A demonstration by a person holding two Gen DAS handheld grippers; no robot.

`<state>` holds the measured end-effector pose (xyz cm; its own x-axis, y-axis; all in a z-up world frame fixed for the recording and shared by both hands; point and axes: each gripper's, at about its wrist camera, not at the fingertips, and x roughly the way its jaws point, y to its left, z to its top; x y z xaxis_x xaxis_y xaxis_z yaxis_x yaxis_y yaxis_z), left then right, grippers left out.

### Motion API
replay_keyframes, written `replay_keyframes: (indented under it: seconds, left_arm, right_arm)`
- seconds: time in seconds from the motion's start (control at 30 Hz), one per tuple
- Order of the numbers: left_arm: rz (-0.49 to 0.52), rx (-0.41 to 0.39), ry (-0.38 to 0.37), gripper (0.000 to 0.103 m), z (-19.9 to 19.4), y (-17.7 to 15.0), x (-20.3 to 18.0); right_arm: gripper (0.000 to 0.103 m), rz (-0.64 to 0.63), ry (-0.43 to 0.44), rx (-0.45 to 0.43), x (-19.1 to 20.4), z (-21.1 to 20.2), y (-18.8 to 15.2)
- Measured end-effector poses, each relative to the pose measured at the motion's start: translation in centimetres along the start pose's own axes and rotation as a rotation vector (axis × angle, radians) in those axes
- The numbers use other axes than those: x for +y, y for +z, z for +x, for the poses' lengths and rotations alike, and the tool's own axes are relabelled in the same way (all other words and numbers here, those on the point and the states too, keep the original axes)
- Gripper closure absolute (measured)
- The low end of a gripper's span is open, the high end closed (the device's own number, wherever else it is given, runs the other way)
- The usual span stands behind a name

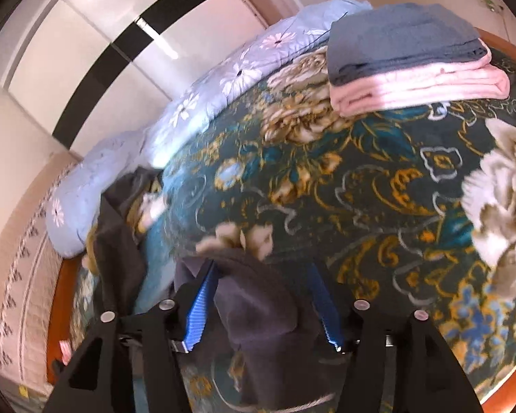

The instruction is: Fold clothes

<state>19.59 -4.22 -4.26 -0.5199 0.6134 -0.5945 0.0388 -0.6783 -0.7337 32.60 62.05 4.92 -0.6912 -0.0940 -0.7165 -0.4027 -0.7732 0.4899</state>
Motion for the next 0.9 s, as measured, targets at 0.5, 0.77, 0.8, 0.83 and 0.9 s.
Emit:
replay_keyframes:
  seconds: [0.5, 0.77, 0.8, 0.83, 0.9]
  left_arm:
    - [0.028, -0.206, 0.026, 0.088, -4.1, 1.8, -0.1]
    - [0.017, -0.375, 0.095, 0.089, -8.0, 3.5, 1.1]
    - [0.004, -0.380, 0.102, 0.089, -8.1, 3.7, 1.6]
    - [-0.016, -0.378, 0.108, 0.089, -8.1, 3.9, 2.1]
    - [-0.046, -0.369, 0.118, 0.089, -8.0, 4.1, 2.9]
  right_arm:
    - [0.089, -0.084, -0.010, 0.128, 2.3, 1.0, -4.7]
    - [0.096, 0.125, 0.655, 0.031, 4.5, -3.0, -0.8]
    - [0.096, 0.159, 0.647, 0.008, 3.9, -2.5, 0.0]
    - [0.096, 0.197, 0.618, 0.000, 3.2, -1.6, 0.8]
    - [0.096, 0.300, 0.588, 0.028, 1.5, 1.1, 1.6]
